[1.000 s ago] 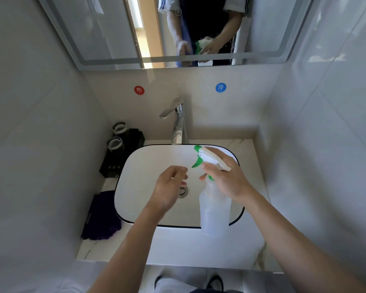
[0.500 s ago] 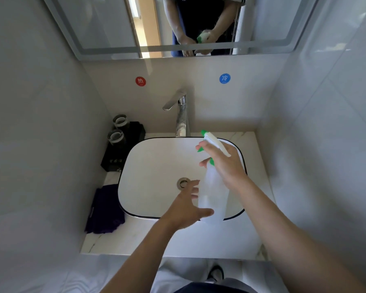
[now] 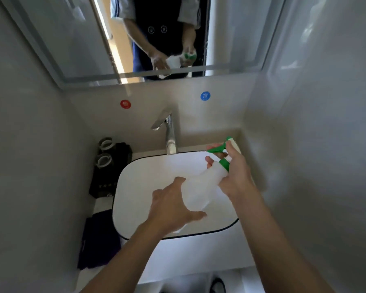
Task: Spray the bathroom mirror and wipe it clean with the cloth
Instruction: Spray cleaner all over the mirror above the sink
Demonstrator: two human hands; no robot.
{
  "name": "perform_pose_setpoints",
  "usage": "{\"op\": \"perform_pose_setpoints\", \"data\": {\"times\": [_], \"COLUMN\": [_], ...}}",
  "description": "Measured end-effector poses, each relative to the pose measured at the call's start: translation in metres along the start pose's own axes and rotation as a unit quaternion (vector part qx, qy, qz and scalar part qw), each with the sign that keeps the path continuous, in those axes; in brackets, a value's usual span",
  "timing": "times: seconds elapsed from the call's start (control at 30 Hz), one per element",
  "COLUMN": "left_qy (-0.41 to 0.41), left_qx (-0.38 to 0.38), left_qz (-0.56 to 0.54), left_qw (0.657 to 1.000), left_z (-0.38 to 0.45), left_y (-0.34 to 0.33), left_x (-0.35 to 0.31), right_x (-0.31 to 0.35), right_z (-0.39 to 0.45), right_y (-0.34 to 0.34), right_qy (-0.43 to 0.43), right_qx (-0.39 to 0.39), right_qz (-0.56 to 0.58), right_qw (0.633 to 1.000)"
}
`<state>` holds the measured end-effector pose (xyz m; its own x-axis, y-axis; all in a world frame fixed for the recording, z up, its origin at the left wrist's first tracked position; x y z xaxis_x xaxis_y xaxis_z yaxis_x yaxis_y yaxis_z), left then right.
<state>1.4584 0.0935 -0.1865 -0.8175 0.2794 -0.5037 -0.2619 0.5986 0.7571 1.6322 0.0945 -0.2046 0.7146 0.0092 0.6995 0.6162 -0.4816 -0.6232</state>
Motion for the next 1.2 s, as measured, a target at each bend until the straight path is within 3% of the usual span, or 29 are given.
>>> {"op": "perform_pose_setpoints", "data": {"times": [0.13,0.23,0.43,0.57,0.73,0.97,1.2], "left_qy": [-0.055,-0.102,-0.165,-0.176,-0.189,-0.196,-0.211], "left_qx": [-0.019,-0.045,-0.053,-0.039,-0.012,-0.014,-0.003], "left_qz": [-0.015,-0.031,-0.059,-0.083,-0.100,-0.079,-0.125], "left_qw": [0.998,0.993,0.983,0.980,0.977,0.977,0.969], "left_z": [0.002,0.005,0.005,-0.001,-0.002,0.004,0.007], "left_y": [0.023,0.037,0.060,0.054,0.047,0.055,0.058], "left_x": [-0.033,-0.058,-0.090,-0.098,-0.100,-0.116,-0.133], "right_x": [0.059,0.095,0.148,0.157,0.151,0.169,0.190], "right_z": [-0.014,-0.028,-0.044,-0.046,-0.046,-0.056,-0.048], "right_y": [-0.018,-0.034,-0.052,-0.057,-0.040,-0.046,-0.049], "right_qy": [0.121,0.181,0.268,0.275,0.234,0.260,0.238], "right_qx": [0.003,0.044,0.048,-0.002,-0.057,-0.015,-0.088], "right_qz": [-0.115,-0.111,-0.108,-0.164,-0.129,-0.156,-0.204], "right_qw": [0.986,0.976,0.956,0.947,0.962,0.953,0.946]}}
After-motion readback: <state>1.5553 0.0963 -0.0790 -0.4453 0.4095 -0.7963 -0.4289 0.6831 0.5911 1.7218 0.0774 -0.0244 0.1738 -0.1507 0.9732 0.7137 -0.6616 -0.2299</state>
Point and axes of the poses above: each hand's wrist, its own z-axis towards the middle knuckle, its own y-axis out of the back of the hand, x = y × z, the point moved 9 cm from there along z, towards the middle knuckle, and after that the axes turned 10 degrees about x, right-handed, at the moved point
